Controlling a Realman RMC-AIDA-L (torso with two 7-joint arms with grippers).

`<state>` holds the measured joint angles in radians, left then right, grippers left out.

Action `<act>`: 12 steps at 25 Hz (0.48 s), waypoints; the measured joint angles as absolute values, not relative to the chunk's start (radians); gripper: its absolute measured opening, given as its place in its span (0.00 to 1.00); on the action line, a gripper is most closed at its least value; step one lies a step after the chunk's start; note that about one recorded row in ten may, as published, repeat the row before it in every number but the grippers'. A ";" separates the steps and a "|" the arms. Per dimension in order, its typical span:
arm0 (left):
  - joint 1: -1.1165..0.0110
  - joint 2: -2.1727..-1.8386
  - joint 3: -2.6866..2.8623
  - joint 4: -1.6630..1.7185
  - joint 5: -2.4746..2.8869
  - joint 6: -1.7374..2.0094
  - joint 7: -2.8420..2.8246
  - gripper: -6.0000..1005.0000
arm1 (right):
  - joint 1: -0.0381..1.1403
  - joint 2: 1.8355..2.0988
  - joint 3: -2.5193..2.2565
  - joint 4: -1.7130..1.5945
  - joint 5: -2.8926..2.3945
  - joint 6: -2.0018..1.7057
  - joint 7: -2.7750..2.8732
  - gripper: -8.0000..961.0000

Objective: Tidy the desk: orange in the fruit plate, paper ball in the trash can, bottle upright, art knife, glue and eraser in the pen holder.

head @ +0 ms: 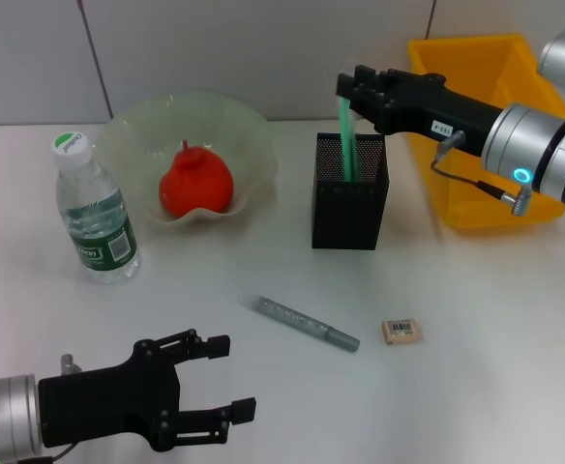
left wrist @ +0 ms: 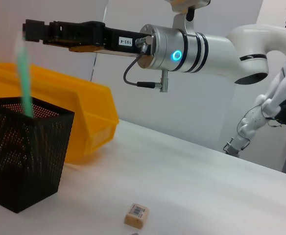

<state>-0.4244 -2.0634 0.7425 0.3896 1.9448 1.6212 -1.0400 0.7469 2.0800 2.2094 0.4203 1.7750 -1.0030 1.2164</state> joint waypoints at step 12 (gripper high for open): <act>-0.423 -2.063 0.742 0.390 1.947 1.623 -1.040 0.86 | 0.734 2.081 2.191 0.423 1.797 -1.022 1.216 0.62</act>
<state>-0.4232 -2.0631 0.7425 0.3896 1.9467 1.6231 -1.0399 0.7341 2.0811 2.1914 0.4229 1.7965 -1.0218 1.2163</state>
